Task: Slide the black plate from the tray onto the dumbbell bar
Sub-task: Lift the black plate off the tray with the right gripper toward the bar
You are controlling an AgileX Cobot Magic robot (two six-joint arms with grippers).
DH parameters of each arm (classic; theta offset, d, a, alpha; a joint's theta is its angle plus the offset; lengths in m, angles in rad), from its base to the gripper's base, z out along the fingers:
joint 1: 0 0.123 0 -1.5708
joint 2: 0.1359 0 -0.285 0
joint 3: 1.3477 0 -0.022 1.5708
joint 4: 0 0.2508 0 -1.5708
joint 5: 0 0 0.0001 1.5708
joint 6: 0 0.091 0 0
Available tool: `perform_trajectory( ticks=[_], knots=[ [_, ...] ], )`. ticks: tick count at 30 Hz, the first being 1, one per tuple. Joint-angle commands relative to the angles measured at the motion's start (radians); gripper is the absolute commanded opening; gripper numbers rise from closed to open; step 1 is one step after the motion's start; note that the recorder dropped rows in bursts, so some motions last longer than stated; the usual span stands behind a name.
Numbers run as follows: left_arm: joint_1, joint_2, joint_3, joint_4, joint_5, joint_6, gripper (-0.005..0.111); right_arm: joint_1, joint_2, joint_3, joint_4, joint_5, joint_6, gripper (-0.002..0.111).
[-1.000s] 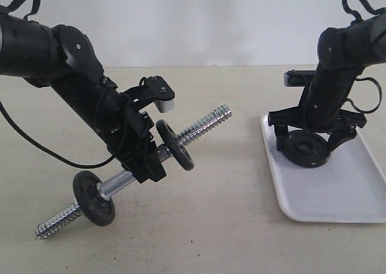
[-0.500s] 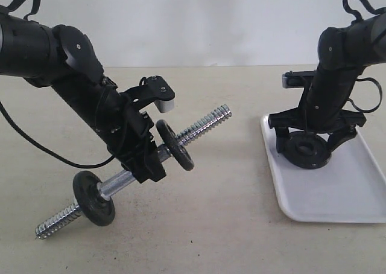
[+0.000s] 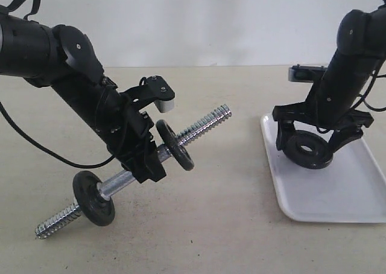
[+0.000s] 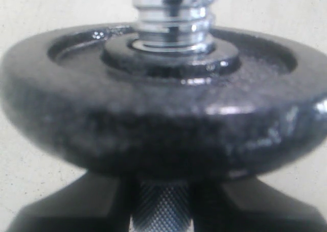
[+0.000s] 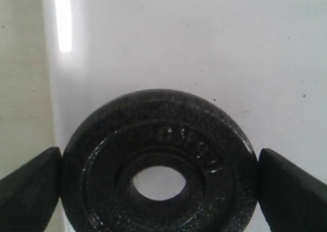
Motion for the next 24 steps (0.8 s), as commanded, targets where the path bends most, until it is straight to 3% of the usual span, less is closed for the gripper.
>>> perform_trajectory(
  ticks=[1, 10, 18, 24],
  knots=[
    [0.001, -0.047, -0.025, -0.067, -0.005, -0.006, 0.004, -0.054, -0.047, -0.004, 0.152, 0.04, -0.129, 0.0],
    [0.001, -0.047, -0.025, -0.067, -0.005, -0.006, 0.004, -0.108, -0.079, -0.017, 0.495, 0.141, -0.39, 0.0],
    [0.001, -0.047, -0.025, -0.067, -0.003, -0.006, 0.004, -0.116, -0.079, -0.083, 0.683, 0.299, -0.521, 0.0],
    [0.001, -0.047, -0.025, -0.067, 0.001, -0.006, 0.004, -0.116, -0.079, -0.097, 0.77, 0.304, -0.586, 0.0]
  ],
)
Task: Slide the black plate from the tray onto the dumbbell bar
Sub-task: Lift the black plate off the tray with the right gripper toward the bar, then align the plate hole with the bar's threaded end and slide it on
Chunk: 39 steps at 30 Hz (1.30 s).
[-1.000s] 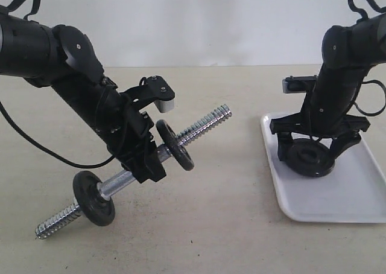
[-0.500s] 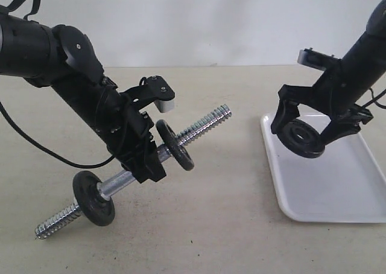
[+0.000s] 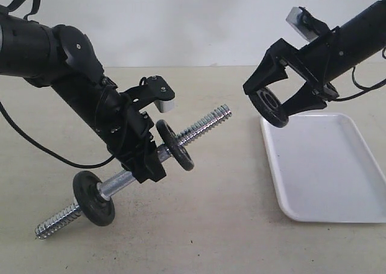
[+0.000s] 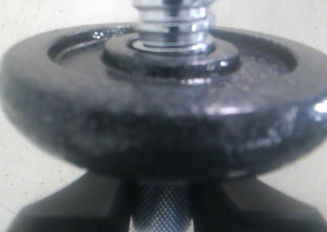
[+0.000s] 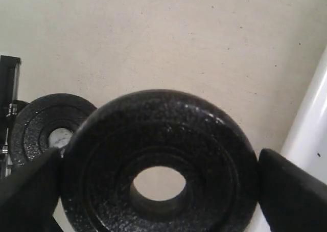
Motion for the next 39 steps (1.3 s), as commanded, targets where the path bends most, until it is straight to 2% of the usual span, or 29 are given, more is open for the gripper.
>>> perform_trajectory(
  ticks=[1, 8, 17, 39],
  knots=[
    [0.001, -0.047, -0.025, -0.067, 0.001, -0.006, 0.004, -0.01, -0.027, -0.015, 0.102, 0.021, -0.042, 0.0],
    [0.001, -0.047, -0.025, -0.067, 0.0, 0.001, 0.004, -0.008, -0.017, -0.014, 0.157, 0.021, -0.045, 0.0],
    [0.001, -0.047, -0.025, -0.067, 0.0, 0.021, 0.004, 0.083, -0.017, -0.012, 0.132, 0.021, -0.037, 0.0],
    [0.001, -0.047, -0.025, -0.06, -0.008, 0.046, 0.004, 0.109, -0.082, 0.004, 0.12, 0.021, 0.009, 0.0]
  ],
)
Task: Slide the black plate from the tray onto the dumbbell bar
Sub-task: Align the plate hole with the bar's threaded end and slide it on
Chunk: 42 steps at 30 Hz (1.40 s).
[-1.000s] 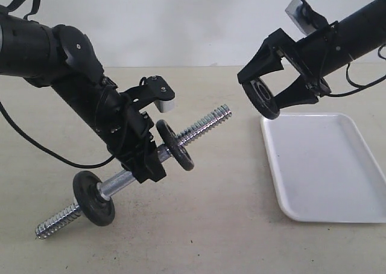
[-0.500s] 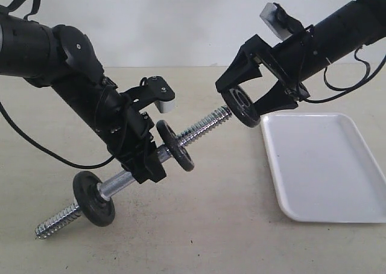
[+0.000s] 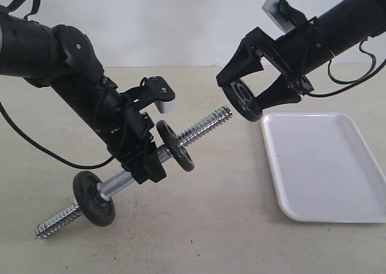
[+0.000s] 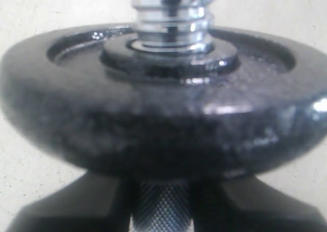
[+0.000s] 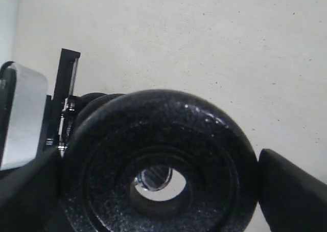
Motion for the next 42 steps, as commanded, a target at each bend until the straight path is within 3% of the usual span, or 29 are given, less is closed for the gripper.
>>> perform_trajectory(
  ticks=[1, 8, 42],
  knots=[
    [0.001, -0.047, -0.025, -0.06, -0.009, 0.031, 0.004, 0.017, -0.04, 0.018, 0.049, 0.02, 0.004, 0.0],
    [0.001, -0.047, -0.025, -0.06, -0.009, 0.031, 0.004, 0.018, -0.04, 0.119, 0.116, 0.02, -0.074, 0.0],
    [0.001, -0.047, -0.025, -0.062, -0.018, 0.031, 0.004, -0.032, 0.026, 0.118, 0.214, 0.02, -0.119, 0.0]
  ],
)
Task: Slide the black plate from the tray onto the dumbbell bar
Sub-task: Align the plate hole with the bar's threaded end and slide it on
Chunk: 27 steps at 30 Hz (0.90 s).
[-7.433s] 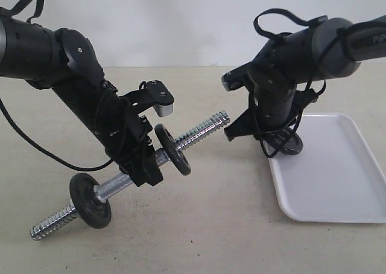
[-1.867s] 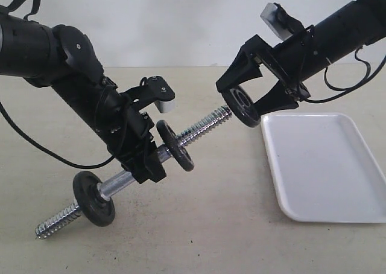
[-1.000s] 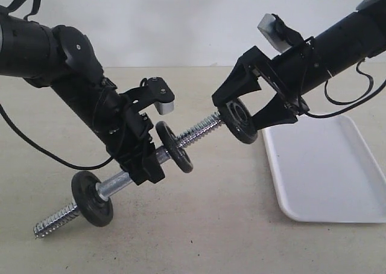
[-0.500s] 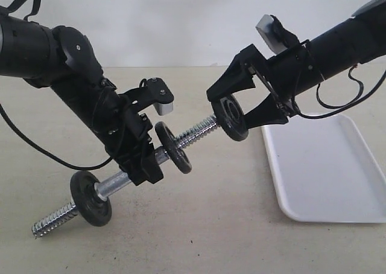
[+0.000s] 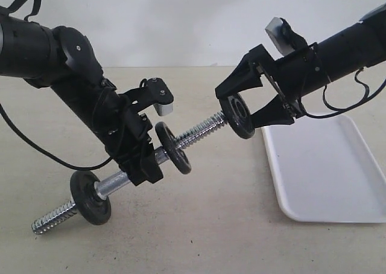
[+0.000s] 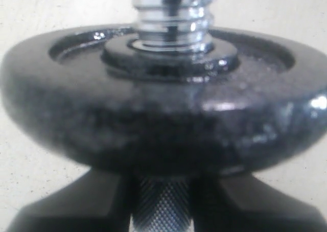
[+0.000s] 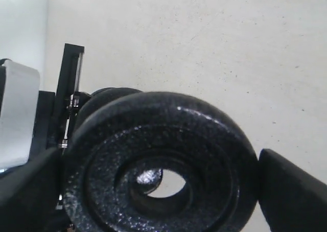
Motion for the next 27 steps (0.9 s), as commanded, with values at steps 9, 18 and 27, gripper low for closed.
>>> perform_trajectory(
  ticks=[9, 18, 27],
  knots=[
    [-0.001, -0.051, -0.027, -0.079, -0.035, 0.014, 0.004, 0.001, -0.016, -0.006, 0.058, 0.027, -0.009, 0.0],
    [-0.001, -0.051, -0.027, -0.079, -0.035, 0.018, 0.004, 0.042, -0.016, -0.006, 0.085, 0.027, -0.012, 0.0],
    [-0.001, -0.051, -0.027, -0.082, -0.035, 0.017, 0.004, 0.05, -0.016, -0.006, 0.095, 0.027, -0.008, 0.0]
  ],
)
